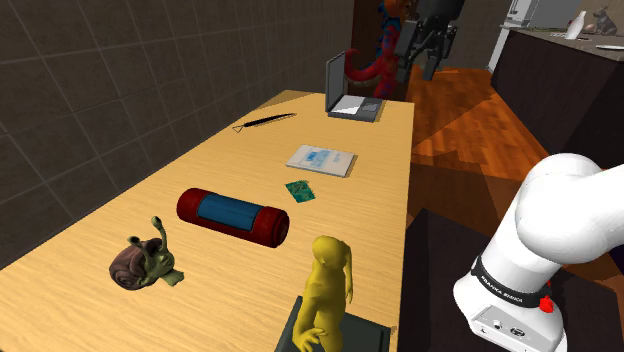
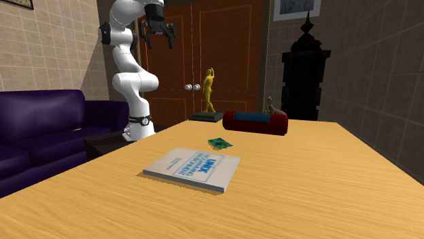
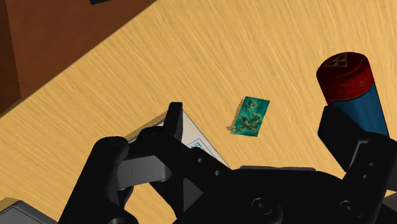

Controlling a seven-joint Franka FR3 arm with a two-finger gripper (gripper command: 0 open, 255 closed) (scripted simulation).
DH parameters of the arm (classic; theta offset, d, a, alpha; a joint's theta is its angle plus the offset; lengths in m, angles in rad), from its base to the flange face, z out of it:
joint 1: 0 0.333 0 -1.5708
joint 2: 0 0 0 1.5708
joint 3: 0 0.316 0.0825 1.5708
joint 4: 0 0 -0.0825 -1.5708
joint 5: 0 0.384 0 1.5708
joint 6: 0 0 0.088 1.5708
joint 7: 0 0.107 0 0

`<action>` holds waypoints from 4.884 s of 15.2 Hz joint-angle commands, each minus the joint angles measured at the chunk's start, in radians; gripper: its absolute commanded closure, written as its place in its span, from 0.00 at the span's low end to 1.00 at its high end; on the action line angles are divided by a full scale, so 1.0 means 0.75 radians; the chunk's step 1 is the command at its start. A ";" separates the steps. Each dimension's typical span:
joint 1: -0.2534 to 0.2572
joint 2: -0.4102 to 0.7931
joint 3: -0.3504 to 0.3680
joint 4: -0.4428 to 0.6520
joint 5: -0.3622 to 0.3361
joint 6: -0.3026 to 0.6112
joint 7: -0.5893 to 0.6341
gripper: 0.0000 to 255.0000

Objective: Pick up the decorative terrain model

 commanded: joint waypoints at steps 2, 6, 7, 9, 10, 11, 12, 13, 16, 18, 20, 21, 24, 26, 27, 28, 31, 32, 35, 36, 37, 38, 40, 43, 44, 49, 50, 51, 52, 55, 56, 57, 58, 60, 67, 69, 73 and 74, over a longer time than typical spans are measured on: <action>0.011 0.017 -0.013 -0.027 -0.005 0.048 -0.037 0.00; 0.056 0.109 -0.065 -0.115 -0.017 0.241 -0.184 0.00; 0.068 0.137 -0.078 -0.132 -0.018 0.289 -0.220 0.00; 0.093 0.199 -0.104 -0.159 -0.019 0.385 -0.295 0.00; 0.105 0.233 -0.117 -0.169 -0.017 0.432 -0.332 0.00; 0.119 0.269 -0.130 -0.178 -0.015 0.479 -0.370 0.00; 0.133 0.307 -0.143 -0.184 -0.011 0.525 -0.408 0.00; 0.147 0.346 -0.155 -0.188 -0.006 0.571 -0.447 0.00; 0.193 0.473 -0.193 -0.187 0.017 0.703 -0.566 0.00; 0.225 0.564 -0.216 -0.176 0.041 0.785 -0.650 0.00; 0.257 0.659 -0.237 -0.158 0.073 0.862 -0.737 0.00; 0.273 0.707 -0.247 -0.145 0.093 0.898 -0.782 0.00; 0.319 0.857 -0.270 -0.097 0.163 0.996 -0.924 0.00; 0.346 0.959 -0.279 -0.056 0.219 1.051 -1.022 0.00; 0.356 1.010 -0.279 -0.032 0.250 1.075 -1.073 0.00; 0.365 1.062 -0.278 -0.007 0.281 1.098 -1.123 0.00; 0.381 1.215 -0.262 0.077 0.375 1.154 -1.271 0.00; 0.381 1.265 -0.252 0.108 0.404 1.169 -1.318 0.00; 0.376 1.413 -0.212 0.209 0.482 1.206 -1.449 0.00; 0.373 1.461 -0.197 0.245 0.503 1.216 -1.489 0.00; 0.368 1.508 -0.180 0.282 0.522 1.226 -1.527 0.00; 0.366 1.524 -0.174 0.294 0.527 1.229 -1.538 0.00; 0.361 1.548 -0.165 0.290 0.545 1.255 -1.555 0.00; 0.353 1.586 -0.152 0.286 0.573 1.294 -1.582 0.00; 0.350 1.599 -0.148 0.286 0.582 1.306 -1.591 0.00; 0.345 1.620 -0.140 0.285 0.597 1.326 -1.605 1.00; 0.345 1.621 -0.140 0.285 0.597 1.326 -1.605 1.00; 0.345 1.620 -0.140 0.285 0.597 1.326 -1.605 1.00; 0.345 1.620 -0.140 0.284 0.597 1.327 -1.605 1.00; 0.346 1.617 -0.140 0.280 0.597 1.328 -1.605 1.00; 0.346 1.615 -0.141 0.279 0.596 1.327 -1.605 1.00; 0.345 1.620 -0.140 0.285 0.597 1.326 -1.605 1.00; 0.348 1.607 -0.145 0.285 0.587 1.314 -1.596 1.00; 0.354 1.581 -0.154 0.287 0.569 1.288 -1.578 1.00; 0.371 1.495 -0.182 0.301 0.505 1.196 -1.518 1.00; 0.374 1.472 -0.188 0.308 0.488 1.169 -1.501 1.00; 0.379 1.438 -0.197 0.321 0.462 1.125 -1.476 1.00; 0.379 1.438 -0.197 0.321 0.462 1.125 -1.476 1.00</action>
